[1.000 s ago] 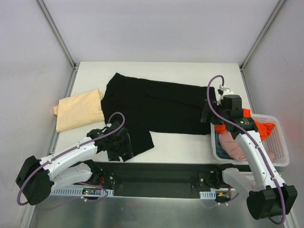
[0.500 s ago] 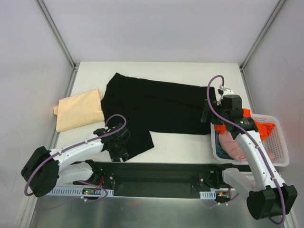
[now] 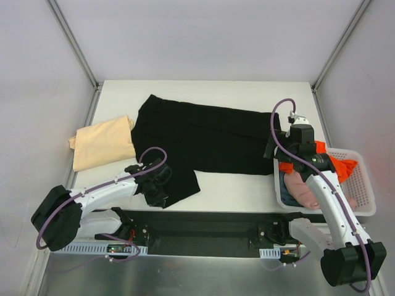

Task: Fold and stack the t-shirts
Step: Grap the side of the flattened tshirt closest away from the robot with both arms

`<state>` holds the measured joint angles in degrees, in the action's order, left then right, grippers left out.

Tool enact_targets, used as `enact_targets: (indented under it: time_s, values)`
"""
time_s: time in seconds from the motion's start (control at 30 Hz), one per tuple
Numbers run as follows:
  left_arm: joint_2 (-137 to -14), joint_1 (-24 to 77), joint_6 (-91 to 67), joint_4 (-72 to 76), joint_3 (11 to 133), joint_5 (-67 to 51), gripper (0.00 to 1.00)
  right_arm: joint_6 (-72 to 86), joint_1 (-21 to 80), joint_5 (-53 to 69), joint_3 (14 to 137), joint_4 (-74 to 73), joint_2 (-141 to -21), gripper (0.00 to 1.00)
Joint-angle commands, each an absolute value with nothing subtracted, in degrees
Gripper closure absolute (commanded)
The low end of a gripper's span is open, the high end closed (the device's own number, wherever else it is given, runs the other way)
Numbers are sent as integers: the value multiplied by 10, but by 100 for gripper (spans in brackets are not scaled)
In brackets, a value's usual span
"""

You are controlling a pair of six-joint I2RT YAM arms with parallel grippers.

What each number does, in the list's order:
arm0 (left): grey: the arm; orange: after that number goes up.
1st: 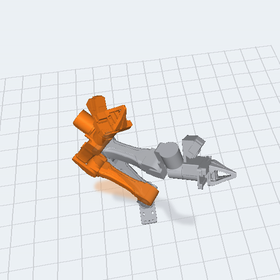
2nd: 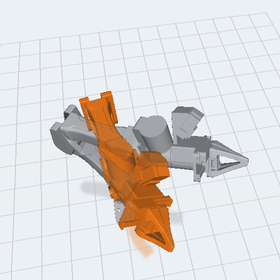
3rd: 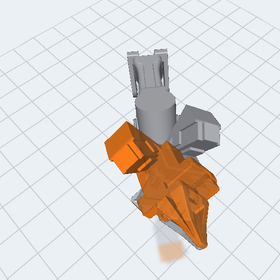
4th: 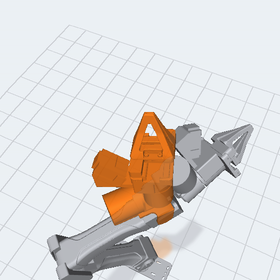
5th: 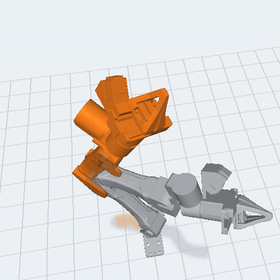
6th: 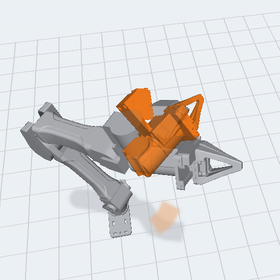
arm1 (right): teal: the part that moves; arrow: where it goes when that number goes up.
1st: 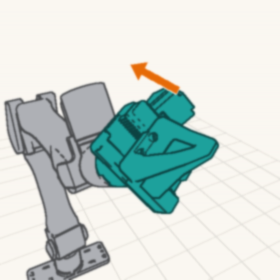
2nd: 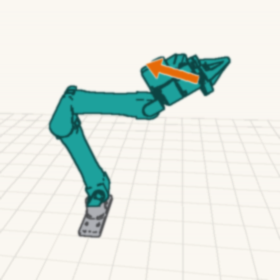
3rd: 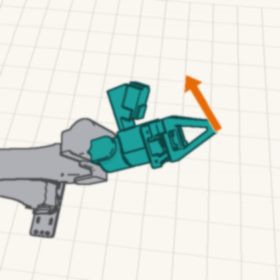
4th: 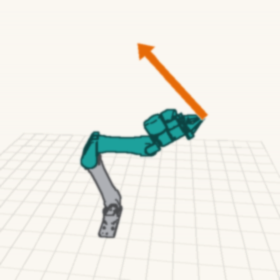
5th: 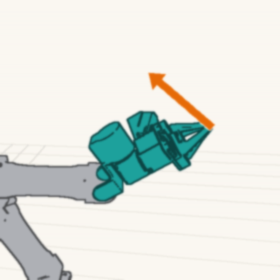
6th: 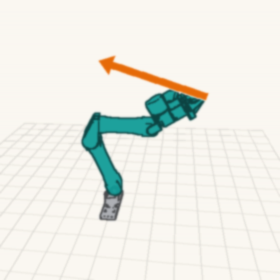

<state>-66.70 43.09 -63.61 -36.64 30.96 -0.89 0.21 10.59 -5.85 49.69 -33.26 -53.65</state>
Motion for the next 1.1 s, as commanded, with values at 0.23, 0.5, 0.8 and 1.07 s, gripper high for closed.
enact_targets:
  time_s: [0.23, 0.5, 0.8, 1.07]
  values:
    - [-552, 284, -577, -429, 328, 96, 100, 26, 109, -26, 493, -309, -549, 4]
    - [-533, 216, -523, -459, 354, 145, 100, 59, 213, -17, 504, -280, -645, 4]
    - [-508, 172, -531, -481, 364, 177, 100, 139, 291, -127, 520, -274, -778, 4]
    - [-500, 171, -538, -482, 358, 185, 100, 148, 244, -174, 546, -306, -834, 3]
